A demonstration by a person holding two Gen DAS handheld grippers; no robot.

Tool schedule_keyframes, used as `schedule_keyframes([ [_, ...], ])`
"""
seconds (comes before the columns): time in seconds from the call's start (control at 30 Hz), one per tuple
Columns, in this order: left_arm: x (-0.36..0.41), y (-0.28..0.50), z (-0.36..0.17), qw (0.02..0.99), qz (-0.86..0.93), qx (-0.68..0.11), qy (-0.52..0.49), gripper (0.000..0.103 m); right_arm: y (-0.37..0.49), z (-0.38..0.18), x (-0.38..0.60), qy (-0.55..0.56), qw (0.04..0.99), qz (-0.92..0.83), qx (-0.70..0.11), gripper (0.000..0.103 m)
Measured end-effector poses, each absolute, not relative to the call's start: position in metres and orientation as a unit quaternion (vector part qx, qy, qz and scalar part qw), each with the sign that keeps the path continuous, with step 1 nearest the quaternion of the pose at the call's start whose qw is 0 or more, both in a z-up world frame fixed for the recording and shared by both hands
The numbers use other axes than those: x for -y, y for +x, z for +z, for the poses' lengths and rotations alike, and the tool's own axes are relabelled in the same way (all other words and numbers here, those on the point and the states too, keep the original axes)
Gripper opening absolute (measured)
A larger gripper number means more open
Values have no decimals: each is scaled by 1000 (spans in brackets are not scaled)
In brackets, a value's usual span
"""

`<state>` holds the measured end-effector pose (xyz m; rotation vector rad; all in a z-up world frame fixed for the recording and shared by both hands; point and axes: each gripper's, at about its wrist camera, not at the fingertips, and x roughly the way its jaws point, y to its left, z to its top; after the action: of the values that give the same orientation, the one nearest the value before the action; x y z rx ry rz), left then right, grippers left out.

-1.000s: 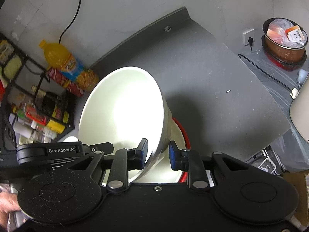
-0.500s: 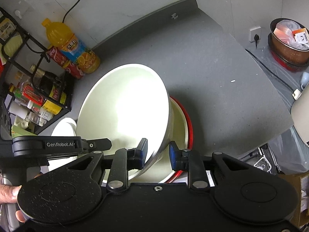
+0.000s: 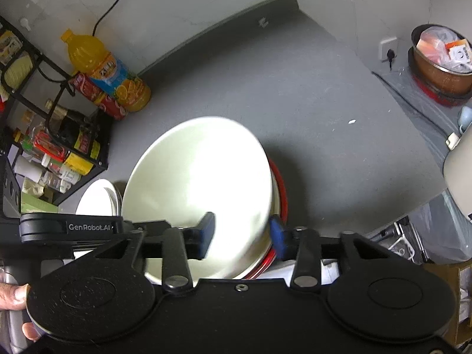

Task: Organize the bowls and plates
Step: 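Lower the cream bowl into the white bowl and open both grippers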

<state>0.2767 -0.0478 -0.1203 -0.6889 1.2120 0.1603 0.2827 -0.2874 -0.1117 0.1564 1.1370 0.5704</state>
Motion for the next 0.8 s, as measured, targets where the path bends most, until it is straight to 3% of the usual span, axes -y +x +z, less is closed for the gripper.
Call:
schedule_keyframes([
  [0.37, 33, 263, -105, 761, 72, -546, -343, 34, 286, -107, 311, 99, 807, 266, -518, 54],
  [0.8, 21, 257, -117, 755, 108, -540, -358, 42, 296, -131, 318, 118, 788, 258, -546, 62],
])
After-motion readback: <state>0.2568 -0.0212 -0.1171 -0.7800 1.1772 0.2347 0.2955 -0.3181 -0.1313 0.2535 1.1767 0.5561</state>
